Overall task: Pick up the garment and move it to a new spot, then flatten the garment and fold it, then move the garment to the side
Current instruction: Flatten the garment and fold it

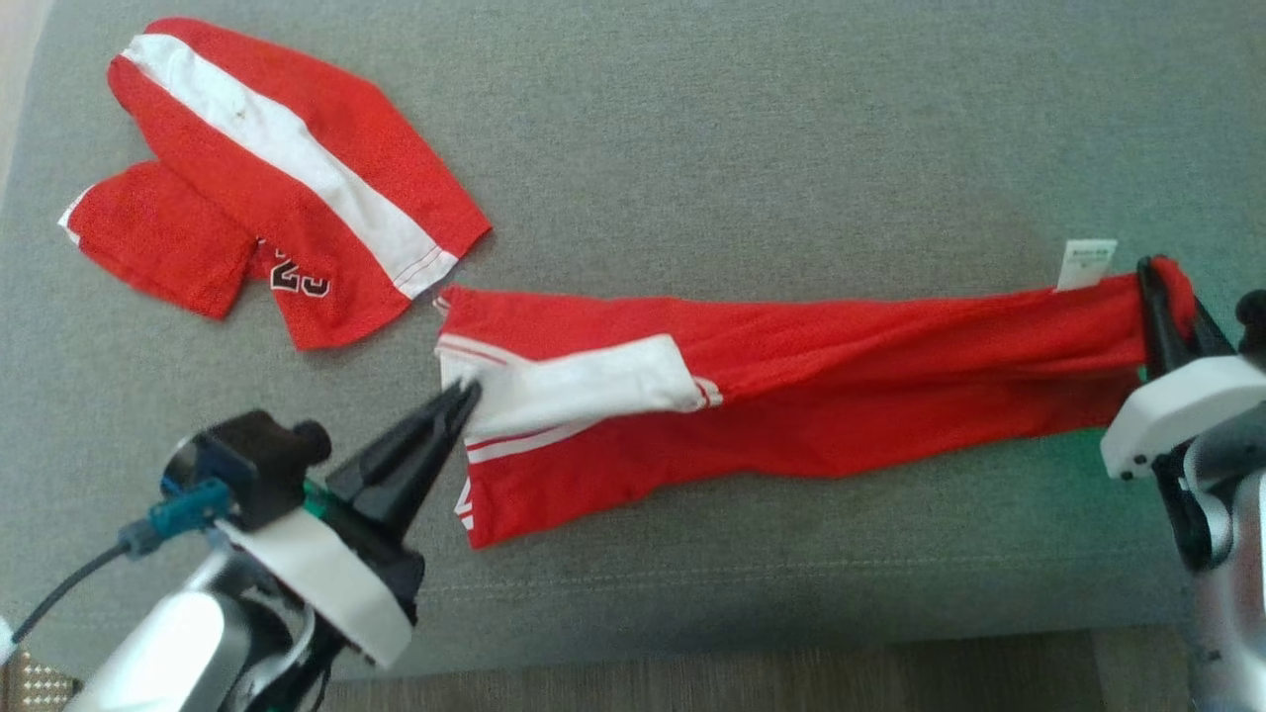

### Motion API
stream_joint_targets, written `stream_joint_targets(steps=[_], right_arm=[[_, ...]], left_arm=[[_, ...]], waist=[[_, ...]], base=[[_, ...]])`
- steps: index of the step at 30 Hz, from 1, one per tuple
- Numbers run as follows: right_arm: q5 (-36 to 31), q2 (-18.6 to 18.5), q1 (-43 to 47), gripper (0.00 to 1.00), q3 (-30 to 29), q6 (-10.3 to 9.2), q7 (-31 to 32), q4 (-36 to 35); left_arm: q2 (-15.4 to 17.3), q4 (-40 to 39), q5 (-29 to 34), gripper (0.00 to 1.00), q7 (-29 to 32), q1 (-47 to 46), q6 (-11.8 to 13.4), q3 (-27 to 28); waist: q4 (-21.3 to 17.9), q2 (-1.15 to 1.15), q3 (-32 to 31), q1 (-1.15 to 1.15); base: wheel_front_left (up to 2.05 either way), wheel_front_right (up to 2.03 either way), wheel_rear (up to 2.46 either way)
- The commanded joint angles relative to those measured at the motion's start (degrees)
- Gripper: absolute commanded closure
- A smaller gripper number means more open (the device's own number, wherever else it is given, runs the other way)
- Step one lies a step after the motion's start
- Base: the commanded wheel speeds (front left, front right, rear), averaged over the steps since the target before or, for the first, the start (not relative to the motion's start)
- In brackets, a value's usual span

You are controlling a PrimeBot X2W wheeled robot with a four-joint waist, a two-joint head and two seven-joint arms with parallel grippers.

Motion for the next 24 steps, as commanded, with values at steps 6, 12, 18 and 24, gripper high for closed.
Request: stream_joint_targets(steps=[6,12,18,24], right_arm=[[1.38,-1.76,3.20,0.87,1.22,-0.02,4.37,-5.09],[4.08,0.29,4.44,0.00,-1.50,-0.02,8.08,-7.66],[4.11,1.67,4.92,0.00,-1.70,-0.02,7.82,-11.57],[5.83,3.62,4.88,0.00,0.84,-0.02,3.02,-15.67]], left_arm=[[6.09,-3.41,-3.41,1.00,3.09,-0.29,-0.34,-1.31],[7.25,-2.38,-6.61,0.00,5.74,0.35,-0.34,-3.30],[6.32,-2.31,-9.37,0.00,3.58,0.76,0.57,-1.29],[0.78,-1.07,-9.92,0.00,-6.14,-0.63,5.42,4.55]], waist=[[-0.46,0.00,-0.54,0.00],[-1.17,0.00,-0.93,0.00],[-1.73,0.00,-1.67,0.00],[-1.87,0.00,-3.11,0.00]], base=[[0.00,0.00,0.00],[0.00,0.00,0.00],[0.00,0.00,0.00],[0.00,0.00,0.00]])
